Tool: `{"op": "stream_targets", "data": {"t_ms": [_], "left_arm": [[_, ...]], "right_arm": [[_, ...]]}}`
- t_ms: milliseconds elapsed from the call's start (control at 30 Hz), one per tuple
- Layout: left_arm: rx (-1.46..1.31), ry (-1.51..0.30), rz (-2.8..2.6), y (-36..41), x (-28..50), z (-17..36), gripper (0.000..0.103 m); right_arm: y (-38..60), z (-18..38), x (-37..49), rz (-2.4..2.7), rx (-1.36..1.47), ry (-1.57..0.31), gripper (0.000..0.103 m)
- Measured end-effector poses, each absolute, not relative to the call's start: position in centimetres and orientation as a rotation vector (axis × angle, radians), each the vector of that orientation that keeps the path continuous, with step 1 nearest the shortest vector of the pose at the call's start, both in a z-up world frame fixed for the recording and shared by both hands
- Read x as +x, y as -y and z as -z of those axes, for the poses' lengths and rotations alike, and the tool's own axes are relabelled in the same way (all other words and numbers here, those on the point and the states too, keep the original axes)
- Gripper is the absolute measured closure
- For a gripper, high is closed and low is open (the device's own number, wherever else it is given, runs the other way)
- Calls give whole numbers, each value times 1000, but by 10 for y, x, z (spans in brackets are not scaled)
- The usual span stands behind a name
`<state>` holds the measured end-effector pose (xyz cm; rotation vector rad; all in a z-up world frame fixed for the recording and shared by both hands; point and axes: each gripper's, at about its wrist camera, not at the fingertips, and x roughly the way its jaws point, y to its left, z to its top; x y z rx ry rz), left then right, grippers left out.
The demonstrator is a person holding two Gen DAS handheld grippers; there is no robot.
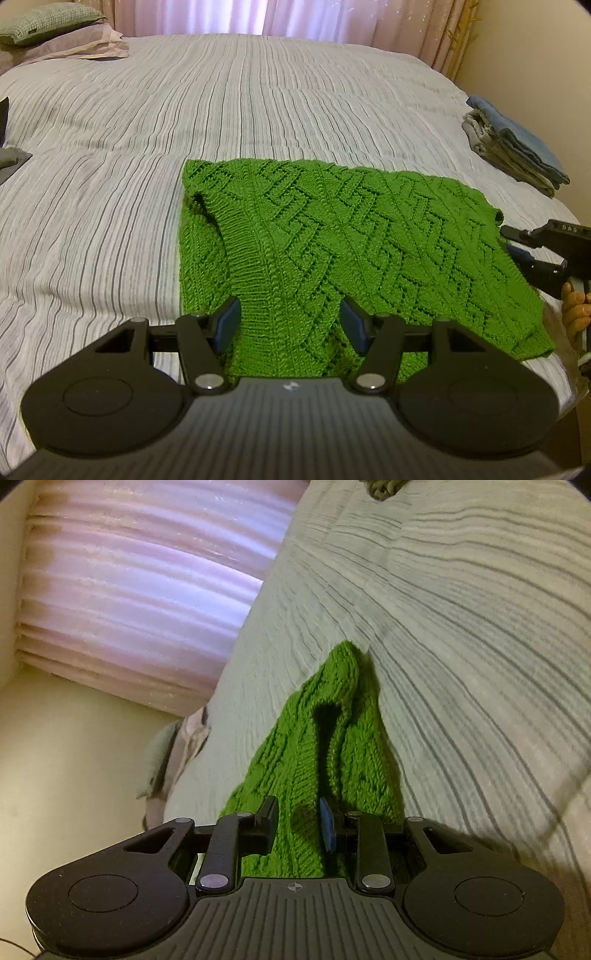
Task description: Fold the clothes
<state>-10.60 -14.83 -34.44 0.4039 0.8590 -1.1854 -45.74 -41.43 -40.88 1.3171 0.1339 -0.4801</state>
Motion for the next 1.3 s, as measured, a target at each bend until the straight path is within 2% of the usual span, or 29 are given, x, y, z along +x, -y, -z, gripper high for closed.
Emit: {"op": "stream_targets", "data": {"t_ms": [100,133,300,500,533,567,600,633,667,800,967,1000,1033,1067,1100,1167,1300], "left_arm": [[401,-861,1183,147,-105,344,48],[401,-863,1181,147,-104,345,48],[393,-860,1174,146,-103,343,48],[400,-865,1172,147,-102,347,48],[403,-868,1173,147,-102,348,48],[402,-868,1174,146,-102,348,48],[401,-867,1174,145,-102,348,48],[399,-867,1174,144,-102,348,48],[396,-868,1174,143,-101,348,48],[386,-870,1153,140,-96,349,48],[376,-866,1152,138,-92,347,48],[377,-866,1148,138,-91,347,48],[377,-867,1145,138,-90,347,48],[378,-870,1140,139,-89,348,48],[378,-871,1139,140,-89,348,48],[376,-867,1143,141,-89,348,48],[380,-863,1147,142,-89,349,48]], "right_arm": [[416,409,-456,465,1307,-127,77],[414,405,-455,473,1281,-135,102],[388,369,-449,678,1058,-243,103],[373,380,-444,753,1035,-367,103],[374,375,-444,760,1032,-372,102],[376,371,-444,767,1029,-376,91],[377,366,-444,774,1025,-378,69],[378,358,-445,784,1003,-341,60],[379,351,-445,793,984,-303,60],[413,365,-451,749,1248,-114,60],[430,387,-457,761,1381,-17,60],[433,391,-456,774,1390,-17,63],[436,394,-457,773,1399,-13,82],[438,396,-455,764,1405,-7,89],[440,399,-455,759,1409,-1,89],[440,401,-453,784,1413,-34,102],[419,385,-454,912,1205,-111,103]]}}
